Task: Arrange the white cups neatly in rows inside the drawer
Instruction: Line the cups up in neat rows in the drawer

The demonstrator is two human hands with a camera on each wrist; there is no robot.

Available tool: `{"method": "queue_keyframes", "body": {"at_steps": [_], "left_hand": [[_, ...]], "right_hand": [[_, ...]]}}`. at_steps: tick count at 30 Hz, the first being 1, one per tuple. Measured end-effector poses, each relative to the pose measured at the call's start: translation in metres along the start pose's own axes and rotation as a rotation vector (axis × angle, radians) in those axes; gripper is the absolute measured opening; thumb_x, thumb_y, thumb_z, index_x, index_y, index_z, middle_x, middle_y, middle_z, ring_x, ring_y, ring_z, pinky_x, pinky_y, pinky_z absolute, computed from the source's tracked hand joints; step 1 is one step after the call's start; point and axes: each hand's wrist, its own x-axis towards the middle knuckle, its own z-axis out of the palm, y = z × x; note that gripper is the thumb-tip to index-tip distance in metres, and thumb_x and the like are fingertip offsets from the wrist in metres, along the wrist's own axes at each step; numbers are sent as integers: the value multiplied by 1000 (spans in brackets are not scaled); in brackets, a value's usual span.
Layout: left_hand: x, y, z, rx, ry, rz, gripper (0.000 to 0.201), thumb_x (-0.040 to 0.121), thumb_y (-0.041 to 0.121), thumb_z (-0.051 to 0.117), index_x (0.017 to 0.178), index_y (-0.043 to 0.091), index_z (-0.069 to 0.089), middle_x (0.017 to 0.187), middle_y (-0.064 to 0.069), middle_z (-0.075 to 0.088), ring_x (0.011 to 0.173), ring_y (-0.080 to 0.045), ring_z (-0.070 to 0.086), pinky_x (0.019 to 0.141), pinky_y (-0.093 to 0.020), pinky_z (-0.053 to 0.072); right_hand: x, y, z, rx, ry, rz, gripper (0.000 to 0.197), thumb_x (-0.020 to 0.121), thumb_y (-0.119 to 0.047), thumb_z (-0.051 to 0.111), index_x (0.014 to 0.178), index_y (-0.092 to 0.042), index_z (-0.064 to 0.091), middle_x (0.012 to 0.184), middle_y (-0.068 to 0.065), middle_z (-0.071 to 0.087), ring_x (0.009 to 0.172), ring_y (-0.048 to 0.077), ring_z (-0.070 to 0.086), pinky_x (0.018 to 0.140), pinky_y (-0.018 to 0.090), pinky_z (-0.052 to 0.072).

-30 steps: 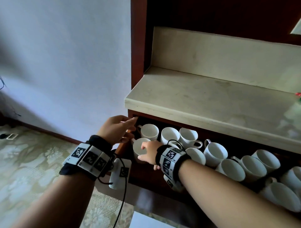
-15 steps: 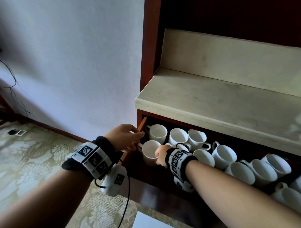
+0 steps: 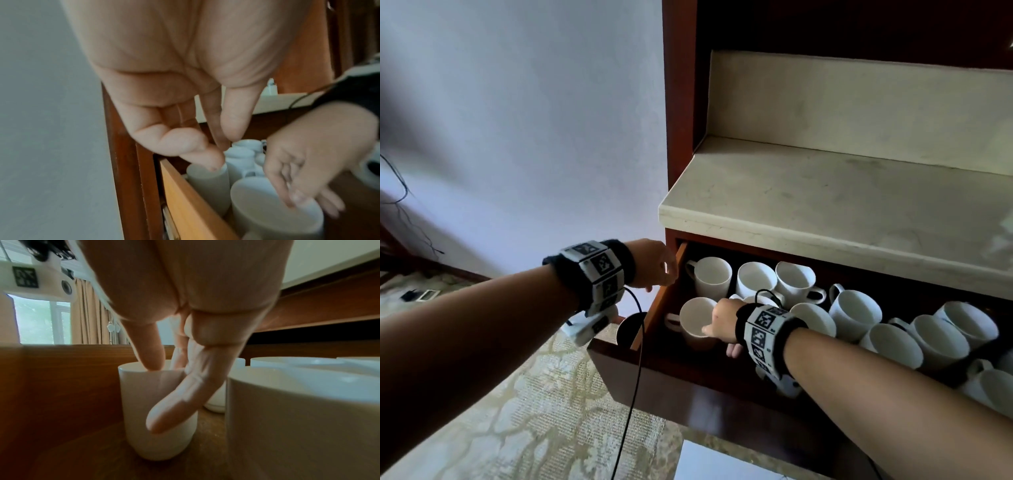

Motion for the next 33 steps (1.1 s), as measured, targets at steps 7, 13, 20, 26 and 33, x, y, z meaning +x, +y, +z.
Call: {"method": "queue_keyframes", "body": {"at_steps": [7, 13, 20, 26, 33], "left_hand": [[23, -1, 28, 257, -84, 166, 28, 93, 22, 51, 118, 27, 63, 119, 5, 64, 110, -13, 58, 94, -26, 43], [41, 0, 51, 471, -209, 306, 35, 94, 23, 51, 128, 30, 56, 123, 0, 60, 116, -19, 55, 95, -31, 43], [51, 0, 58, 533, -248, 263, 19, 87, 35, 58, 99, 29, 71, 102, 2, 66, 85, -18, 59, 68, -28, 44], [49, -11, 59, 492, -231, 290, 27, 84, 44, 61, 104, 28, 69, 108, 0, 63, 102, -20, 59, 85, -34, 51], [28, -35, 58, 199, -62, 258, 26, 89, 33, 59, 113, 24, 66, 114, 5, 63, 103, -12, 59, 89, -24, 45]], "right_hand": [[-5, -5, -10, -60, 44, -49, 15, 90, -5, 48, 97, -3, 61, 98, 18, 70, 84, 29, 71, 61, 29, 52], [-10, -18, -16, -382, 161, -170, 24, 93, -9, 52, 114, -3, 62, 120, 12, 63, 114, 27, 60, 88, 30, 48], [-1, -16, -16, -303, 194, -223, 25, 92, -6, 51, 113, -7, 64, 116, 13, 65, 109, 28, 62, 83, 31, 50], [1, 0, -4, -118, 11, -165, 29, 90, -32, 51, 96, -7, 64, 95, 14, 70, 77, 29, 65, 73, 32, 57], [8, -3, -1, -47, 23, -129, 20, 87, -20, 53, 69, -11, 56, 68, 7, 58, 71, 25, 60, 66, 30, 54]]}}
